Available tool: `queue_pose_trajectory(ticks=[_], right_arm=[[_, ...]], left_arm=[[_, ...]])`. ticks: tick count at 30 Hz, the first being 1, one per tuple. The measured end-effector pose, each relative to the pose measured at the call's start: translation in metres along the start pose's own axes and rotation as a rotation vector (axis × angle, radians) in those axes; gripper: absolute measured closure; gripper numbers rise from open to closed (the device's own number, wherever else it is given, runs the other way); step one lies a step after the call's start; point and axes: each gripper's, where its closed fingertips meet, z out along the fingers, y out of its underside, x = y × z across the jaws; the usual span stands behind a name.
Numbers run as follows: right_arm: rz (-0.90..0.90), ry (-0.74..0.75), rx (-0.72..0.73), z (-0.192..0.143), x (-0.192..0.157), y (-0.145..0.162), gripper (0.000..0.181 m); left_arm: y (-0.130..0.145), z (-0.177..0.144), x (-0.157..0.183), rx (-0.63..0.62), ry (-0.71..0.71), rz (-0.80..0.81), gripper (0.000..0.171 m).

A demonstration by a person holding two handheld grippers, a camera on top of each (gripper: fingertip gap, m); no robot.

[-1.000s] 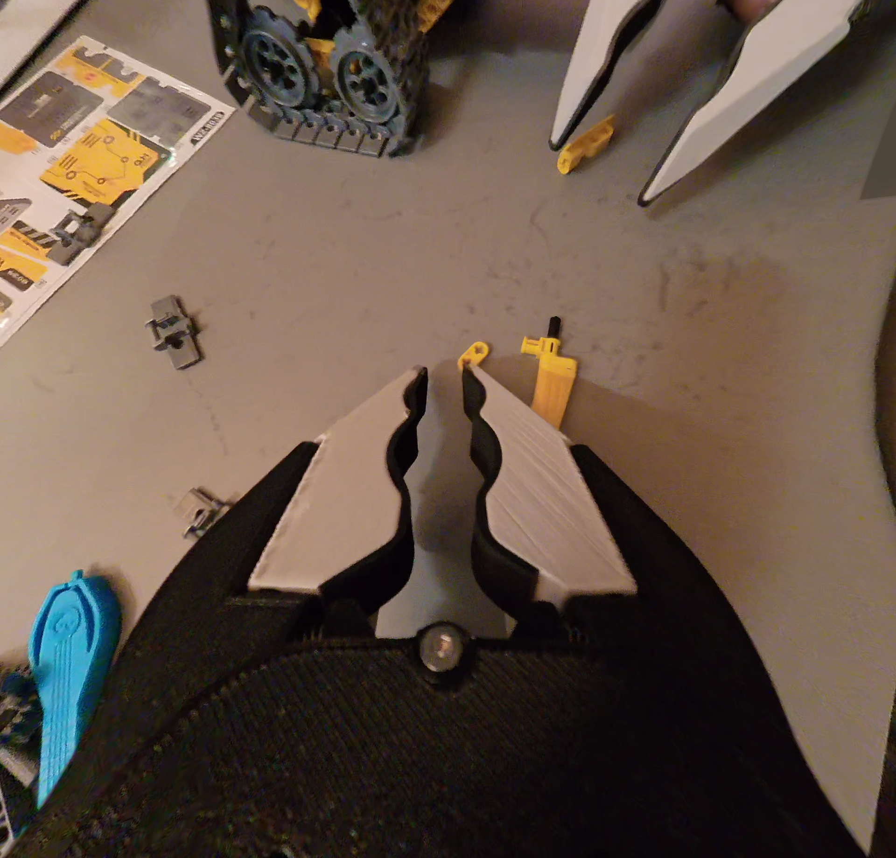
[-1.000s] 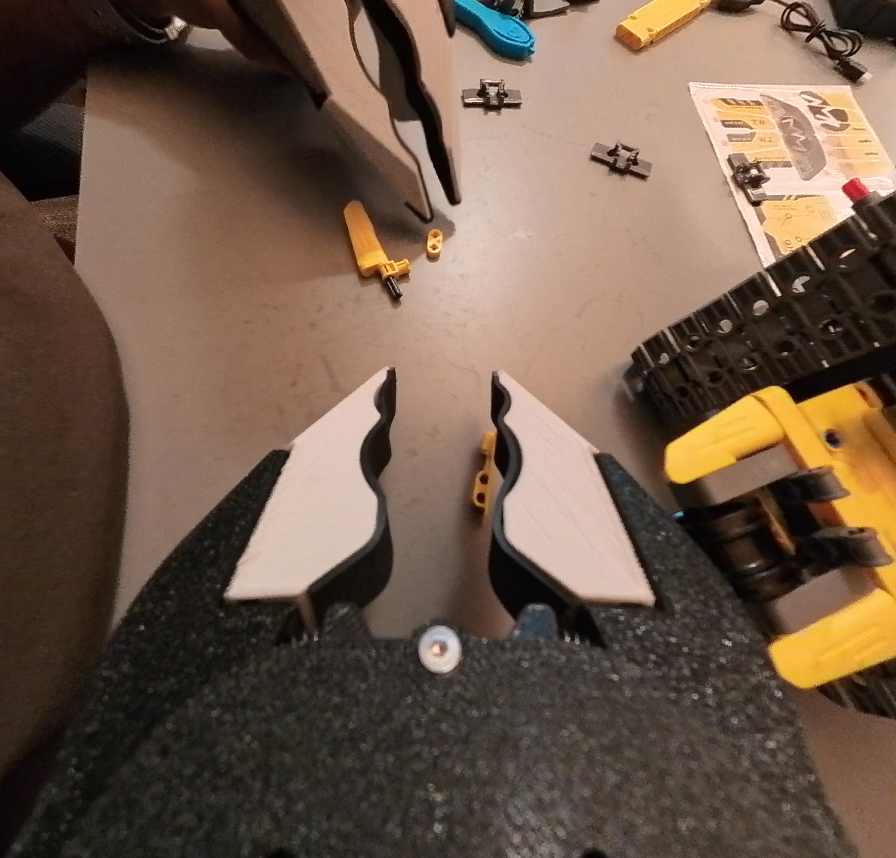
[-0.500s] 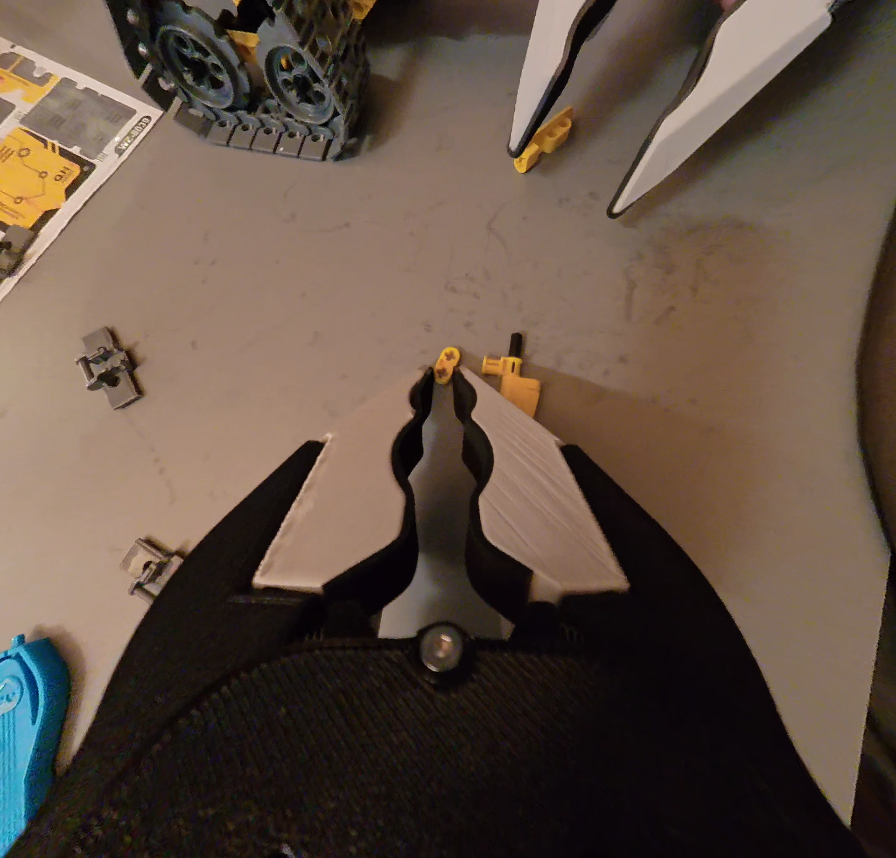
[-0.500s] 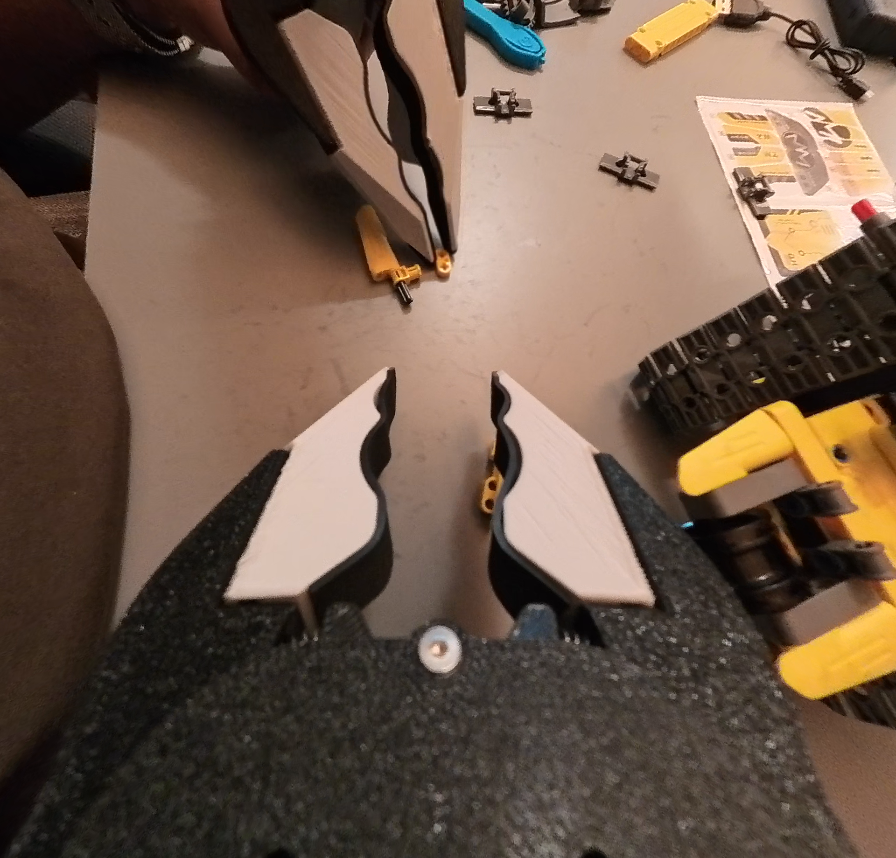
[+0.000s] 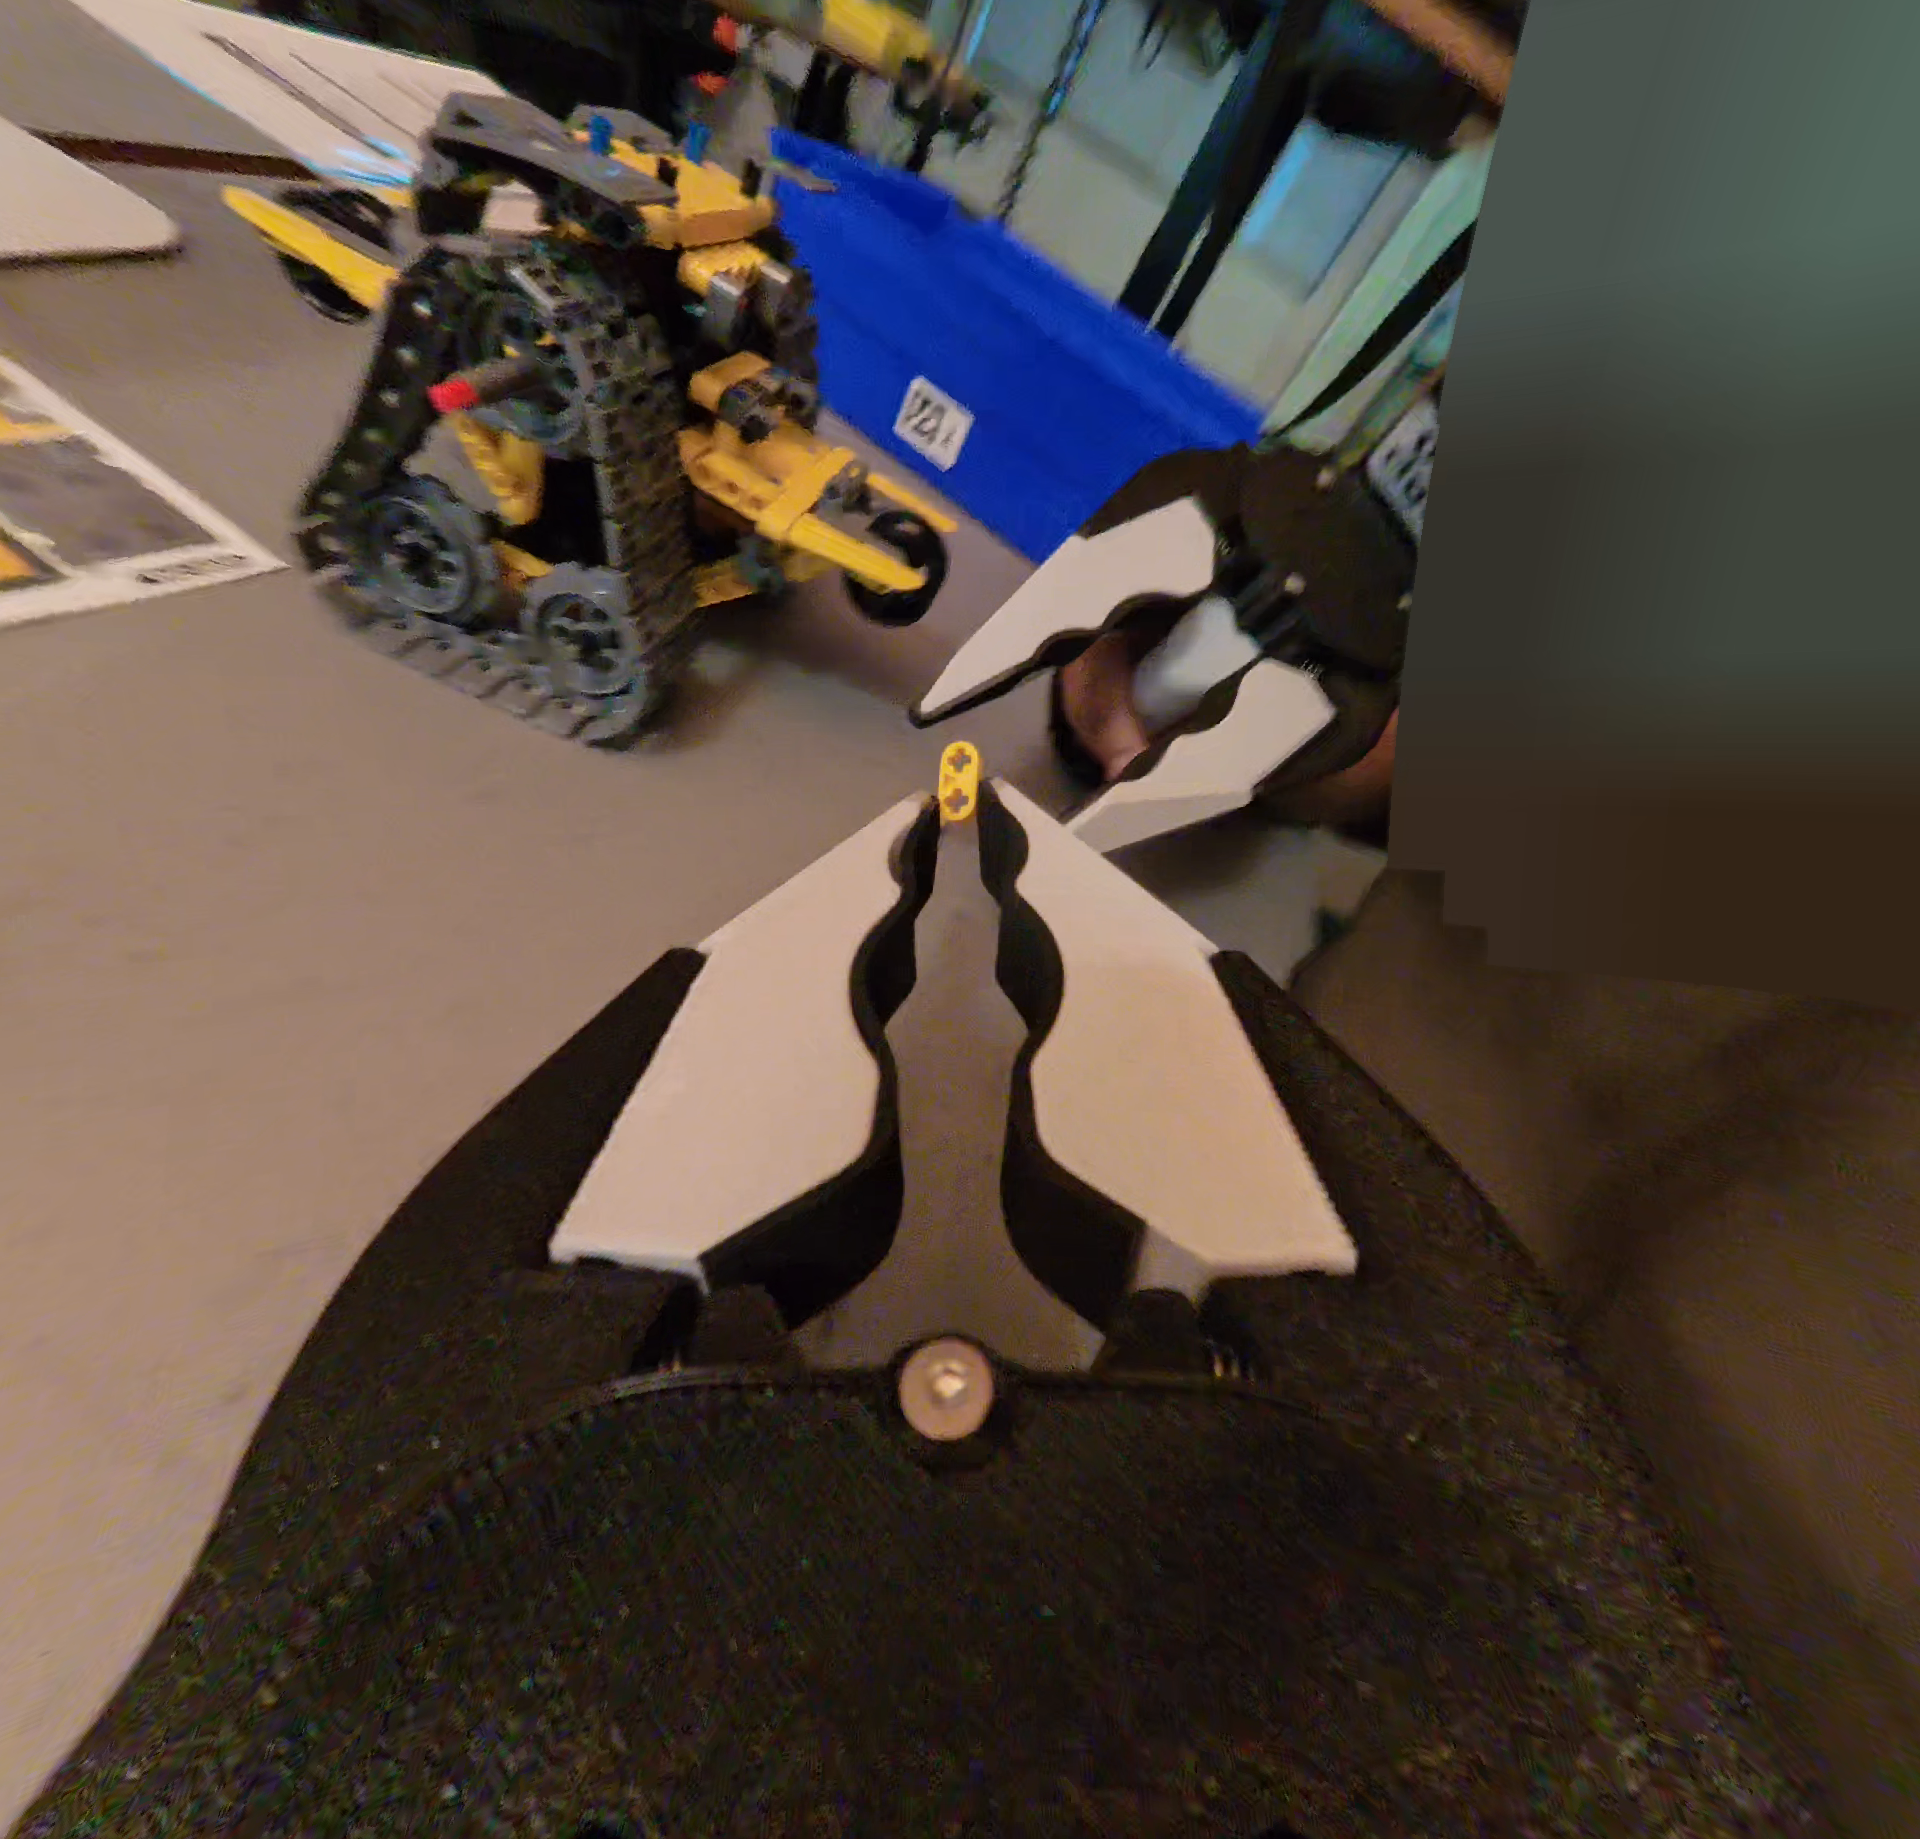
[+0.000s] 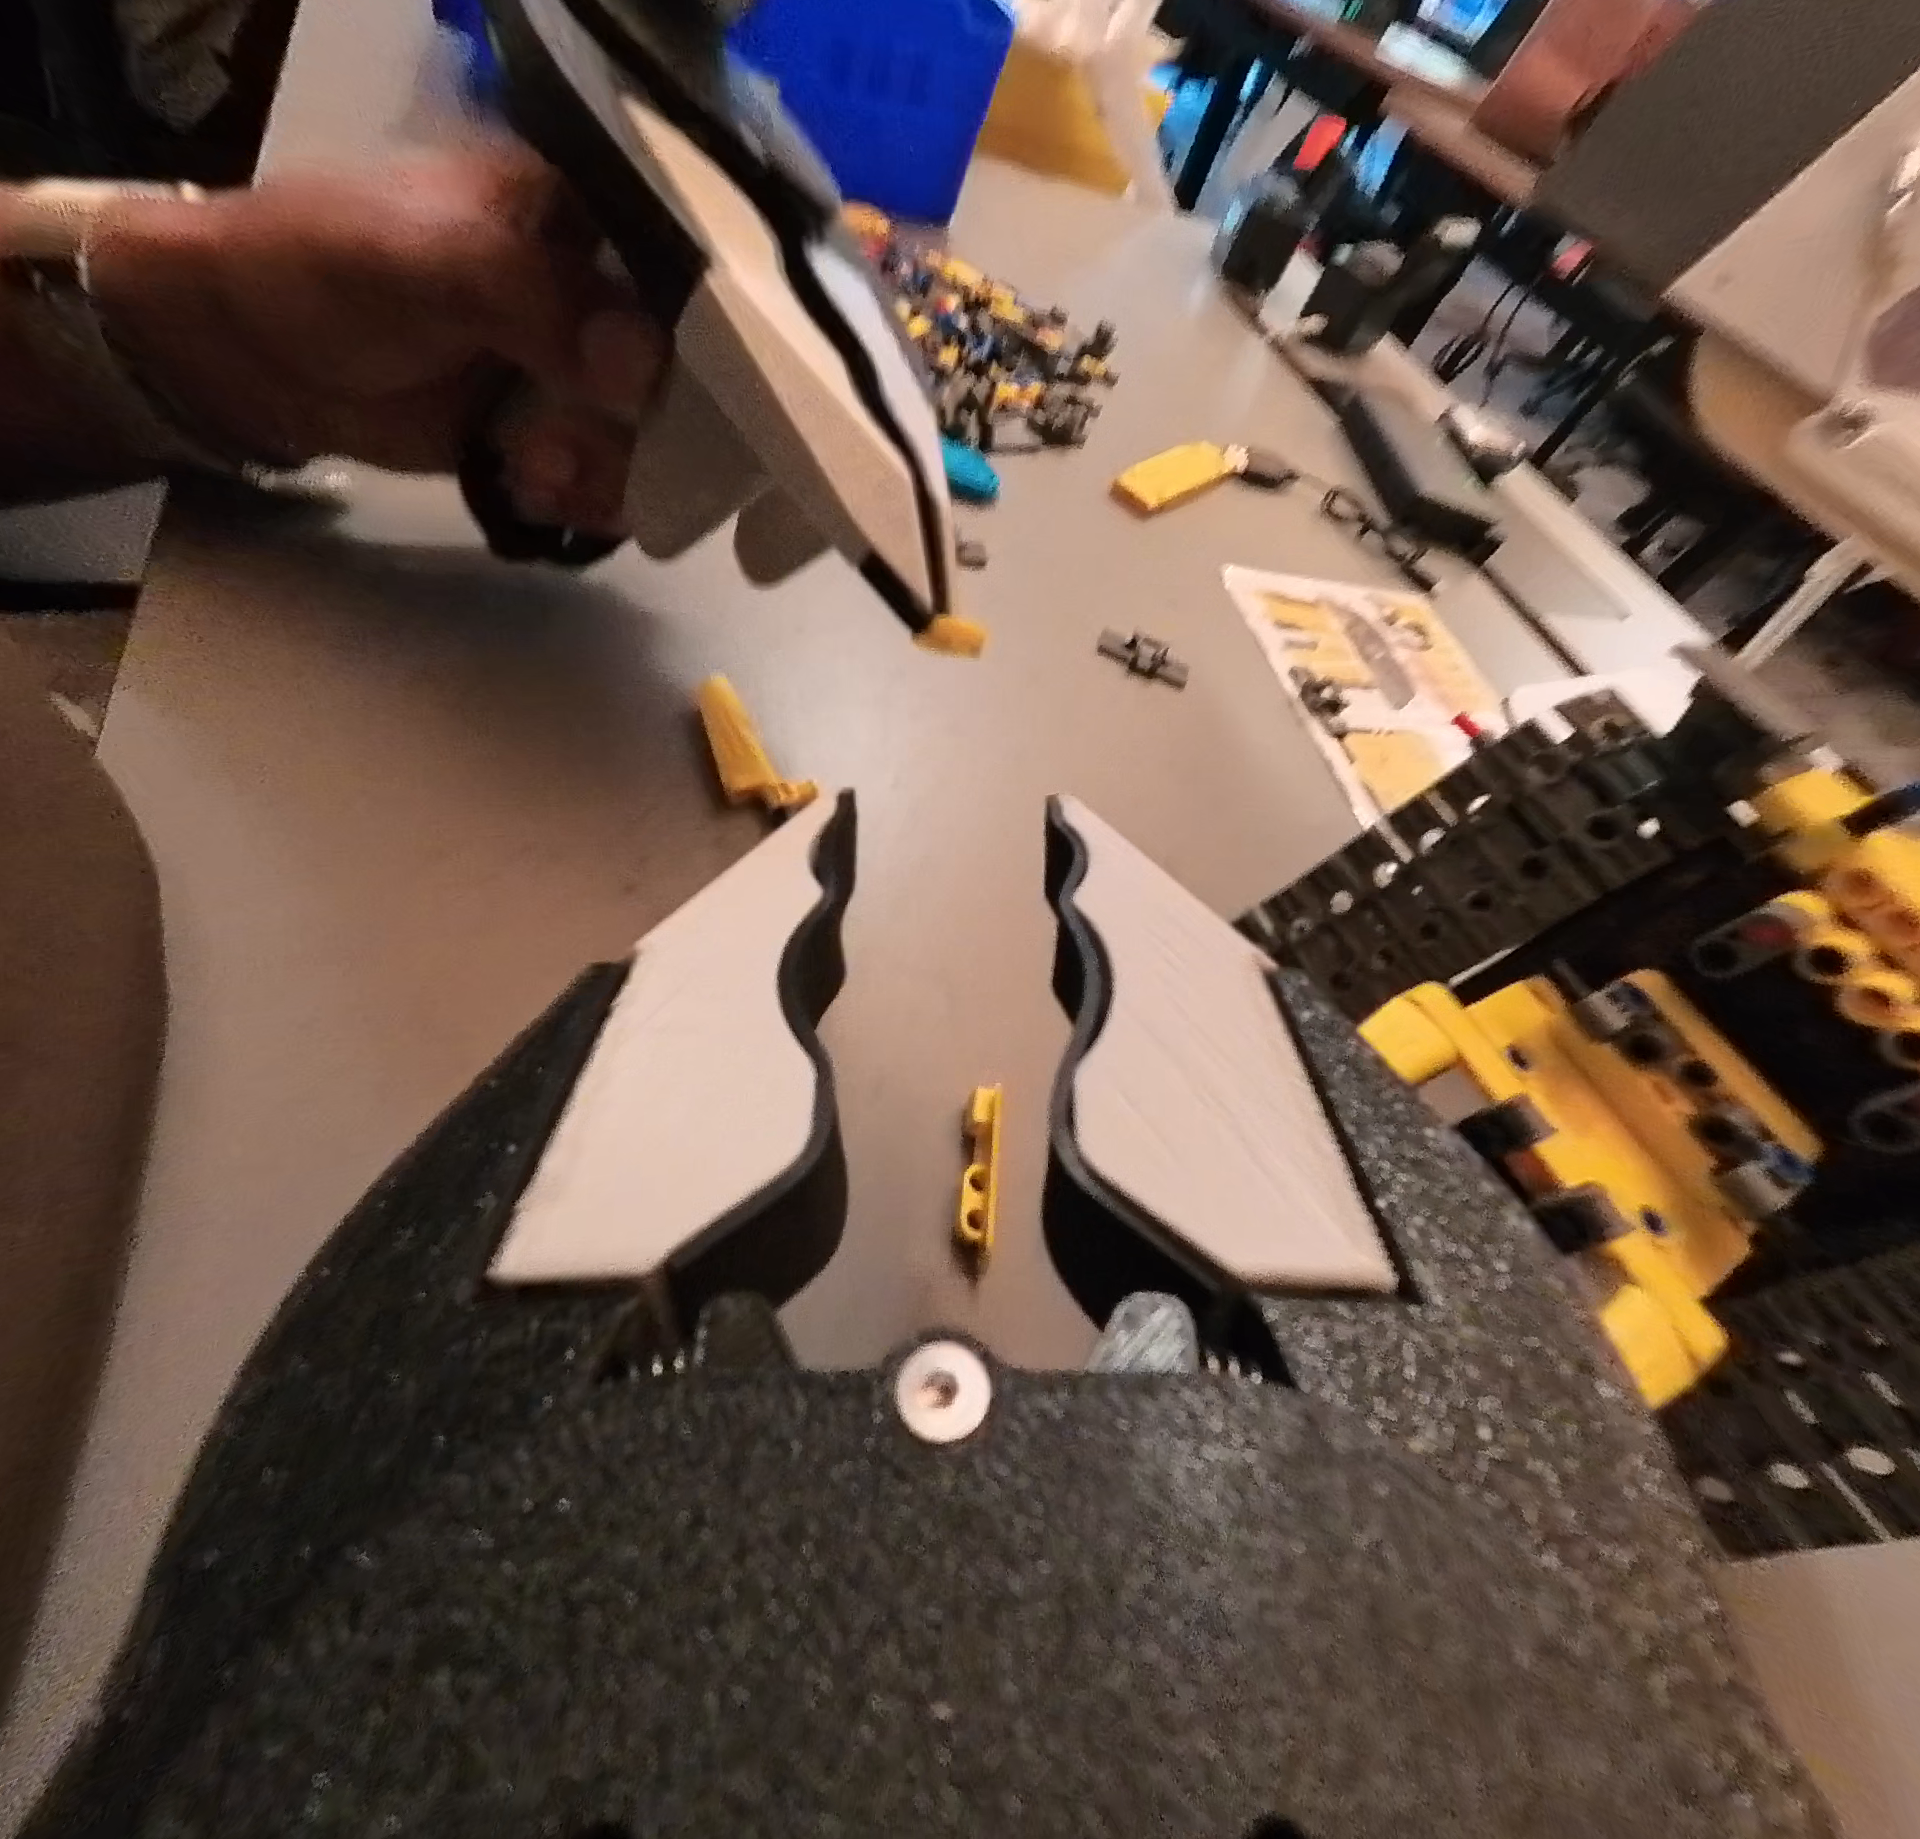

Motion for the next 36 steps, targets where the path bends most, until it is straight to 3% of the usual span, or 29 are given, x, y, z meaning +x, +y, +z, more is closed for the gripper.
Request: queue_pose_trajectory(ticks=[4, 9, 16, 22, 29, 33, 36], right_arm=[[-0.051, 0.078, 0.117, -0.012, 0.003, -0.025, 0.156], [-0.077, 0.113, 0.118, -0.014, 0.007, -0.028, 0.158], [-0.109, 0.145, 0.157, -0.019, 0.007, -0.036, 0.165], [-0.168, 0.174, 0.134, -0.017, 0.006, -0.033, 0.167], [-0.101, 0.096, 0.059, -0.007, 0.002, -0.015, 0.155], [0.018, 0.019, 0.033, -0.005, 0.004, -0.004, 0.153], [0.069, -0.018, 0.018, -0.004, 0.002, 0.0, 0.151]], left_arm=[[-0.004, 0.008, 0.008, 0.067, 0.115, -0.178, 0.167], [-0.014, 0.01, 0.014, 0.146, 0.2, -0.318, 0.168], [-0.016, 0.019, 0.026, 0.186, 0.305, -0.446, 0.169], [-0.014, 0.021, 0.024, 0.198, 0.315, -0.488, 0.169], [-0.002, 0.012, 0.002, 0.15, 0.068, -0.341, 0.168], [0.025, 0.008, -0.008, 0.0, -0.199, -0.16, 0.168], [0.049, 0.012, -0.002, -0.129, -0.309, -0.071, 0.168]])
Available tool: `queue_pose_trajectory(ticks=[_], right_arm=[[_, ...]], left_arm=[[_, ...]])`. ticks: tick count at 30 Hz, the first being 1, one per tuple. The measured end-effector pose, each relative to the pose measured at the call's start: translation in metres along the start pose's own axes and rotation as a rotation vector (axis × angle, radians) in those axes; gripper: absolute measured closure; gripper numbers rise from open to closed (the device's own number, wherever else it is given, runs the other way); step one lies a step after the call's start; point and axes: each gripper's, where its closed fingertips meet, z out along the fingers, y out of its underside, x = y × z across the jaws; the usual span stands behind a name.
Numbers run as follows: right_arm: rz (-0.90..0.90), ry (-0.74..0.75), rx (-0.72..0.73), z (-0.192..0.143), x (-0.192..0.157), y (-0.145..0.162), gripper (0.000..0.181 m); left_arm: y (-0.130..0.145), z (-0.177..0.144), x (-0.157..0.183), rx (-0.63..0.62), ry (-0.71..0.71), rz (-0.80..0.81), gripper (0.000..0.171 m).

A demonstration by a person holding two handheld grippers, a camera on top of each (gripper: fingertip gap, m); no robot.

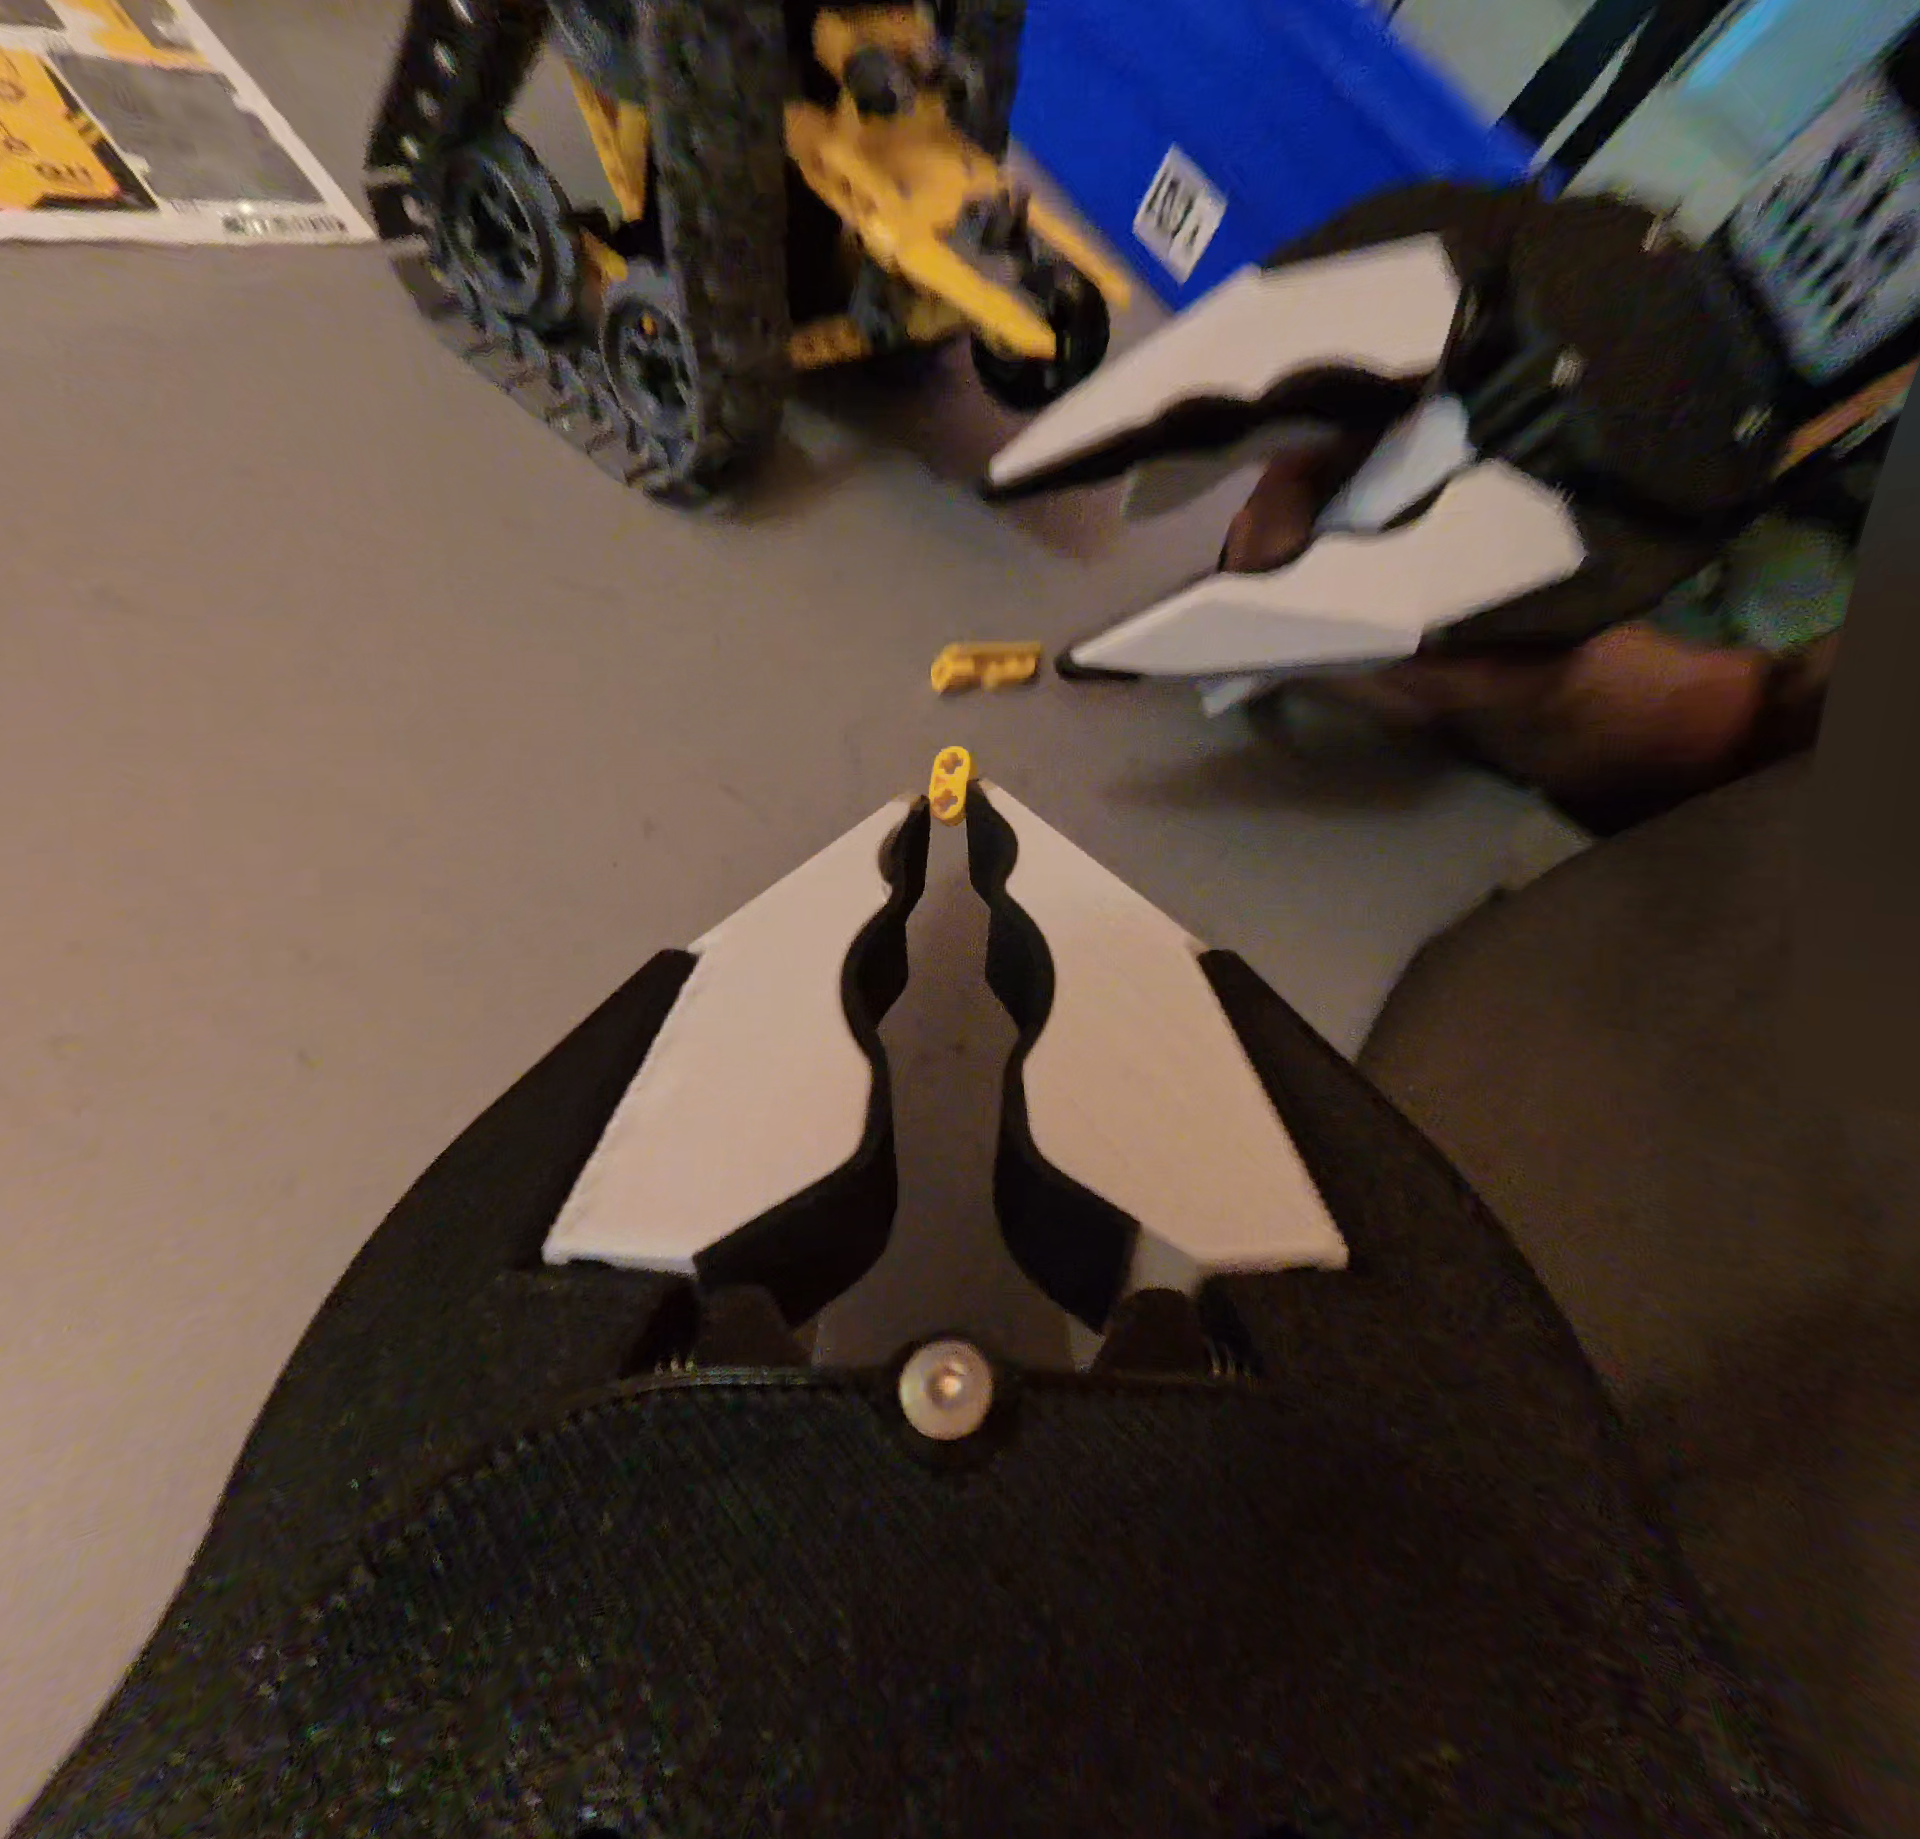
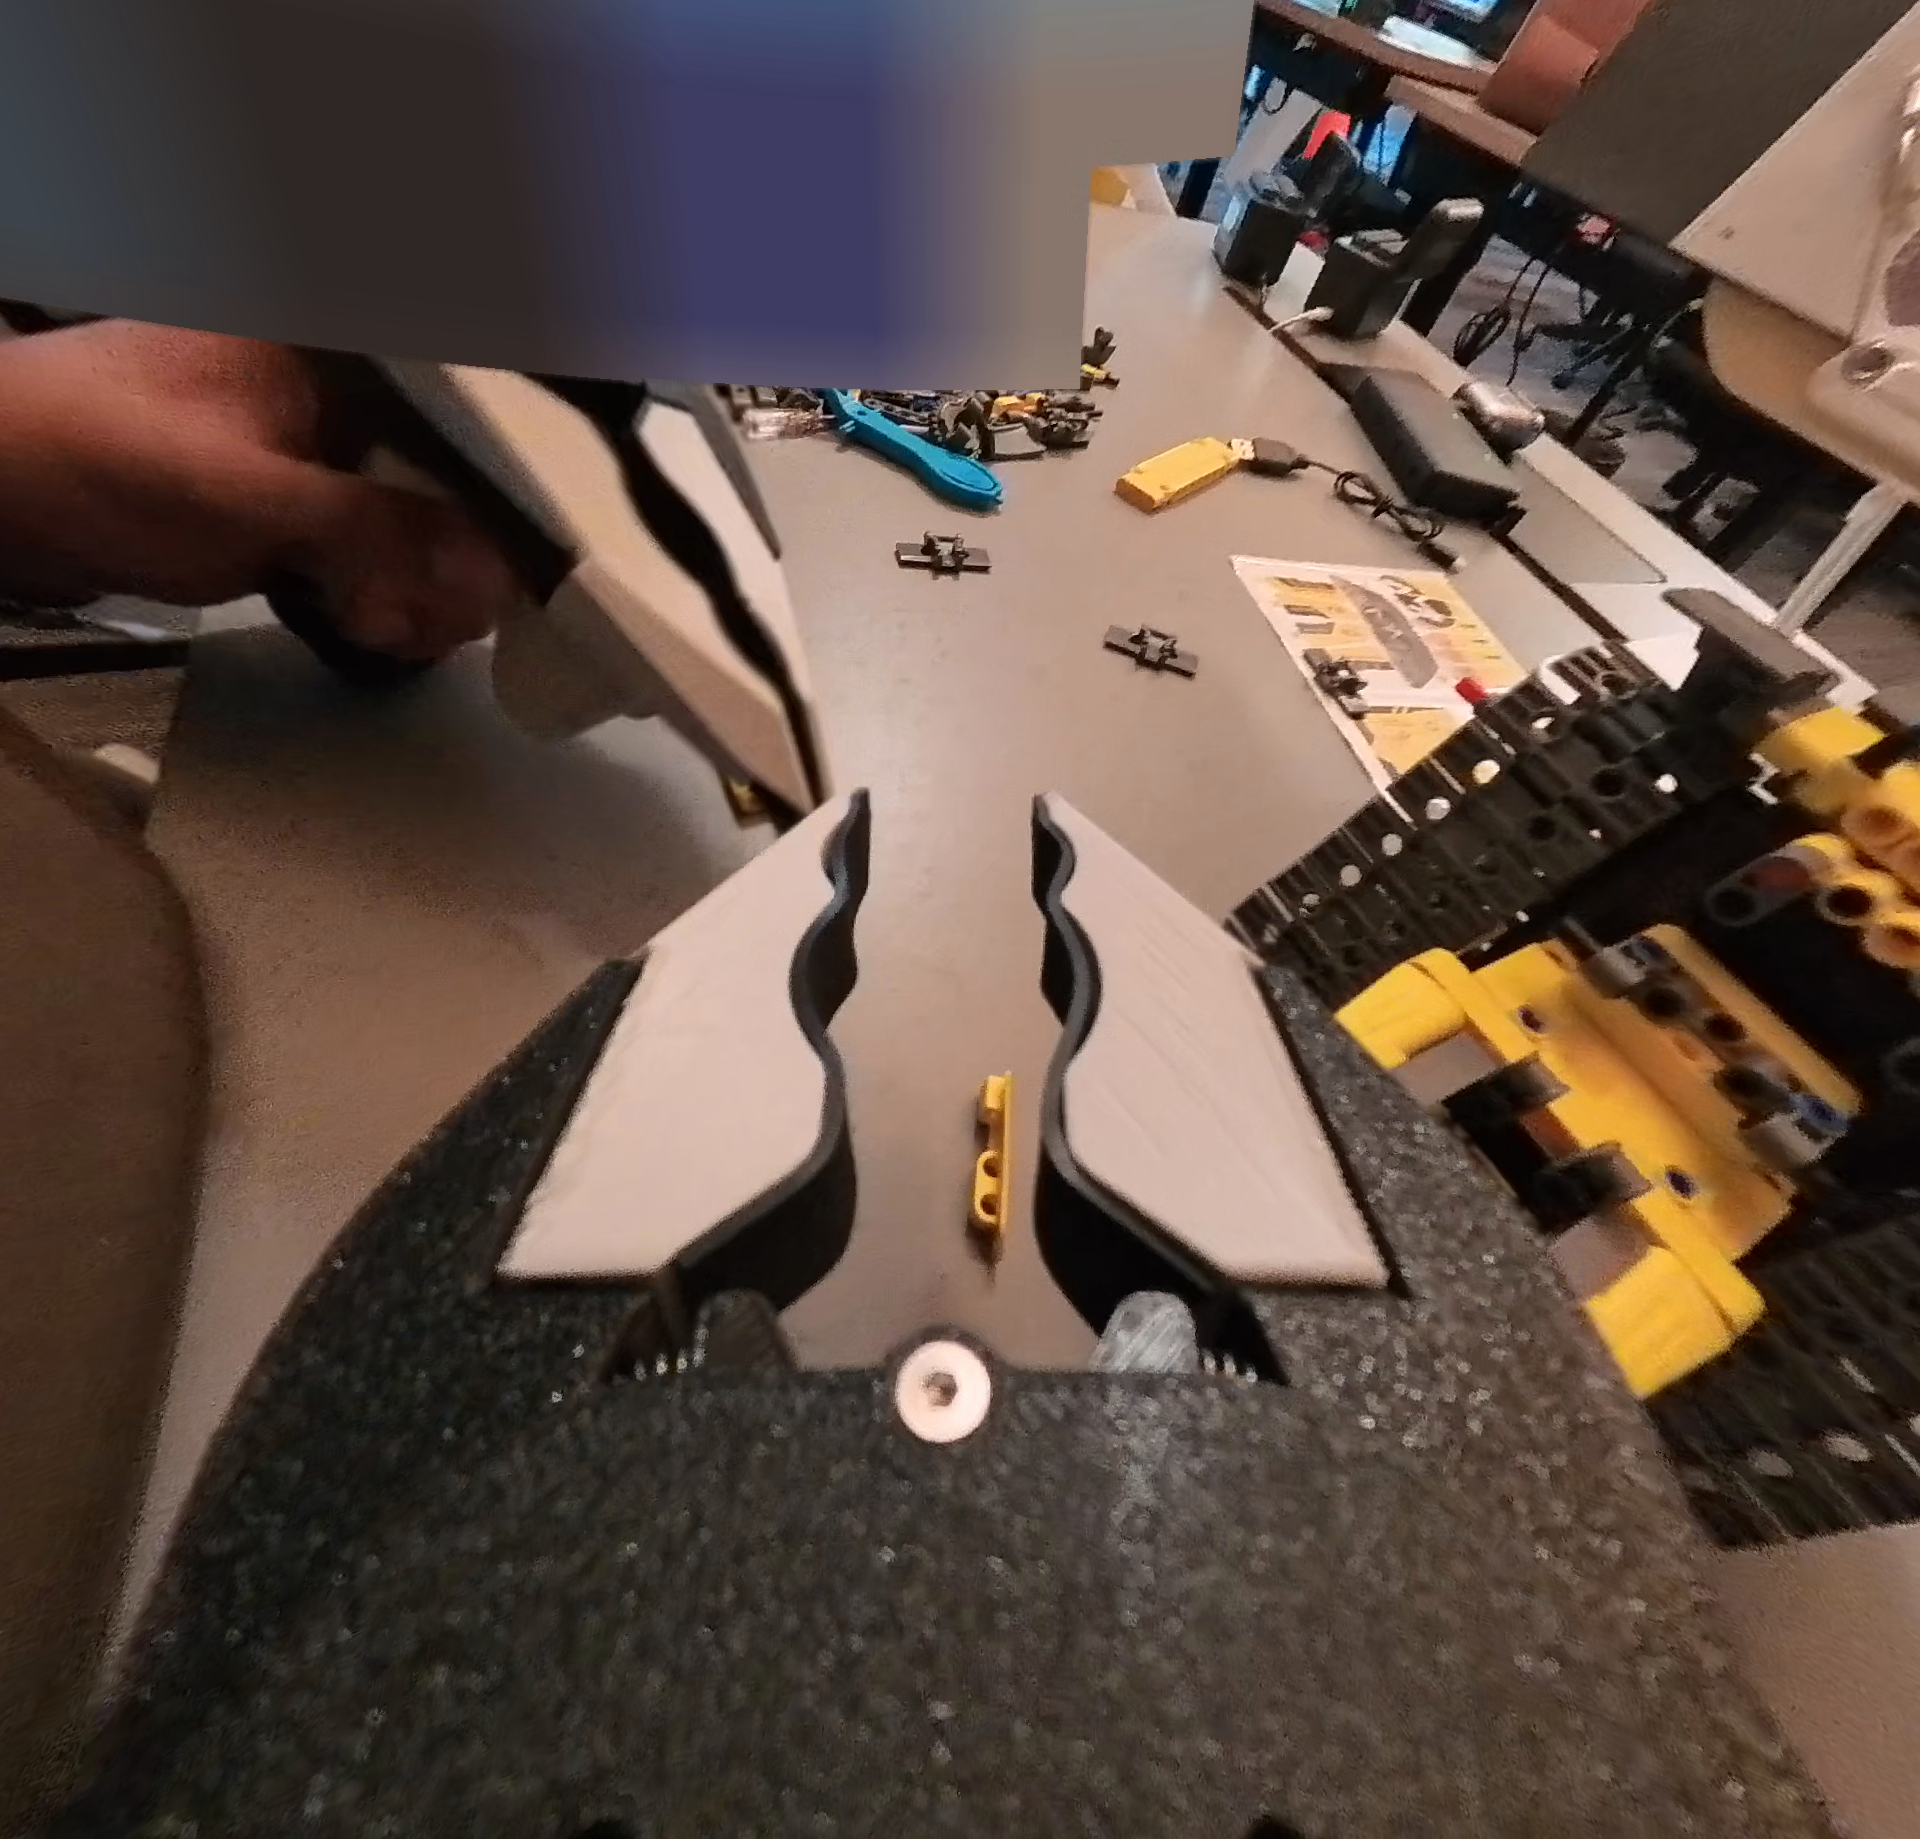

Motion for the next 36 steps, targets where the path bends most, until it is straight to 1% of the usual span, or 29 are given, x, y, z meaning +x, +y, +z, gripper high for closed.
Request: queue_pose_trajectory(ticks=[3, 7, 8, 10, 14, 20, 28, 31, 36], right_arm=[[-0.003, -0.008, -0.017, 0.001, -0.002, 0.003, 0.15], [-0.025, 0.007, -0.028, -0.001, -0.002, 0.004, 0.151], [-0.025, 0.011, -0.027, -0.002, -0.001, 0.004, 0.151], [-0.021, 0.014, -0.024, -0.004, 0.0, 0.003, 0.151], [-0.014, 0.016, -0.023, -0.006, 0.001, 0.004, 0.15], [-0.031, 0.027, -0.026, -0.008, 0.001, 0.003, 0.151], [-0.037, 0.032, -0.032, -0.007, 0.002, 0.004, 0.15], [-0.038, 0.031, -0.037, -0.007, 0.002, 0.005, 0.15], [-0.033, 0.032, -0.041, -0.007, 0.003, 0.006, 0.15]], left_arm=[[0.018, 0.004, 0.002, -0.095, -0.122, 0.125, 0.167], [0.039, 0.013, 0.007, -0.211, -0.199, 0.201, 0.168], [0.042, 0.014, 0.005, -0.232, -0.228, 0.222, 0.167], [0.042, 0.015, 0.005, -0.231, -0.266, 0.26, 0.167], [0.045, 0.019, 0.014, -0.245, -0.25, 0.257, 0.166], [0.047, 0.02, 0.02, -0.252, -0.237, 0.246, 0.158], [0.049, 0.019, 0.026, -0.249, -0.208, 0.239, 0.159], [0.051, 0.022, 0.031, -0.251, -0.176, 0.247, 0.159], [0.051, 0.021, 0.031, -0.254, -0.182, 0.271, 0.159]])
